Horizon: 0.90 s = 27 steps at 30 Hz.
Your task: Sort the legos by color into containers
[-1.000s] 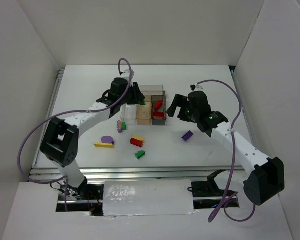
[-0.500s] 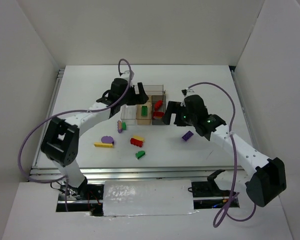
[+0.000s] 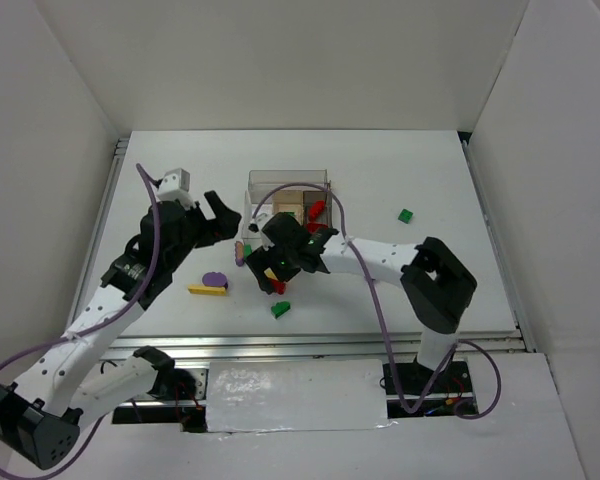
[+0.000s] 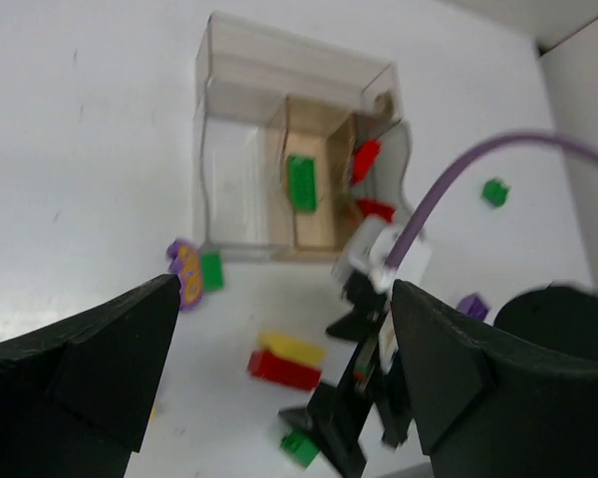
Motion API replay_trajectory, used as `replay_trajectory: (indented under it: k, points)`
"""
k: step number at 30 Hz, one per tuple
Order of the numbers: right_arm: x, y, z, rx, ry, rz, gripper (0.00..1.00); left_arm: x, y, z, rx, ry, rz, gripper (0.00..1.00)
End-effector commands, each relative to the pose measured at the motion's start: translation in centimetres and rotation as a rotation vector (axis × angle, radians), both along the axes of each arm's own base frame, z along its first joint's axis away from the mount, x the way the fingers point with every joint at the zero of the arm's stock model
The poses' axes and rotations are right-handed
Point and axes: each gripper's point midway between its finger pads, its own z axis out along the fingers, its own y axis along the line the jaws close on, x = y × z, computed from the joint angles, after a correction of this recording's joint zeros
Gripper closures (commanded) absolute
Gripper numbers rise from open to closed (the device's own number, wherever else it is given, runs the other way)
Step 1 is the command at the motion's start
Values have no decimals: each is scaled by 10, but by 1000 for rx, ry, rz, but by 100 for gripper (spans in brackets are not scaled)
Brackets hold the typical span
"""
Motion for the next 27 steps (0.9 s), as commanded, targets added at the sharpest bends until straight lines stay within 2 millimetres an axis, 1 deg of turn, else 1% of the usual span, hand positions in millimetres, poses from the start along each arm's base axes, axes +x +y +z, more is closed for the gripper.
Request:
replay_trajectory:
  k: [1,2,4,5,7,8,11,14,15,16,17,18,19,20,22,23,24,26,27]
  points:
    - [22,13,11,-39,-106,76,3,-31,3,-39,55,118,-64,1]
    - [21,15,4,-53,-90,93,3,-40,5,-37,51,112,-75,1]
    - [24,17,-5,-83,-80,103,4,-51,9,-38,58,114,-89,1]
    - [25,18,-7,-92,-77,108,4,-53,10,-33,57,98,-90,0]
    - [27,20,-14,-110,-69,119,5,-58,16,-35,71,106,-75,0]
    - [27,20,-17,-115,-65,119,5,-61,17,-30,66,93,-74,1]
    - [24,19,-26,-127,-40,133,7,-63,17,-26,64,81,-81,0]
    - [25,16,-35,-152,-40,124,16,-62,16,-28,64,84,-84,1]
    - [26,16,-36,-162,-45,121,22,-61,15,-28,63,81,-89,0]
    - [26,14,-39,-173,-42,116,27,-61,13,-29,63,85,-97,0]
    - [27,13,-40,-175,-43,115,36,-61,12,-30,58,86,-101,0]
    - [26,12,-40,-175,-42,113,40,-61,11,-31,60,89,-105,1]
    - [31,12,-34,-169,-74,96,43,-60,10,-32,59,89,-106,0]
    - [32,12,-29,-158,-88,87,49,-59,10,-32,59,90,-106,1]
    - [36,10,-17,-138,-130,66,52,-59,9,-33,57,90,-110,0]
    - [37,9,-12,-132,-141,64,56,-59,8,-33,57,92,-113,0]
    - [38,7,-3,-122,-159,55,58,-59,7,-34,56,93,-118,1]
    - [40,5,7,-113,-181,46,65,-58,7,-34,53,92,-118,1]
    - [39,2,16,-103,-199,36,66,-59,6,-33,49,85,-121,0]
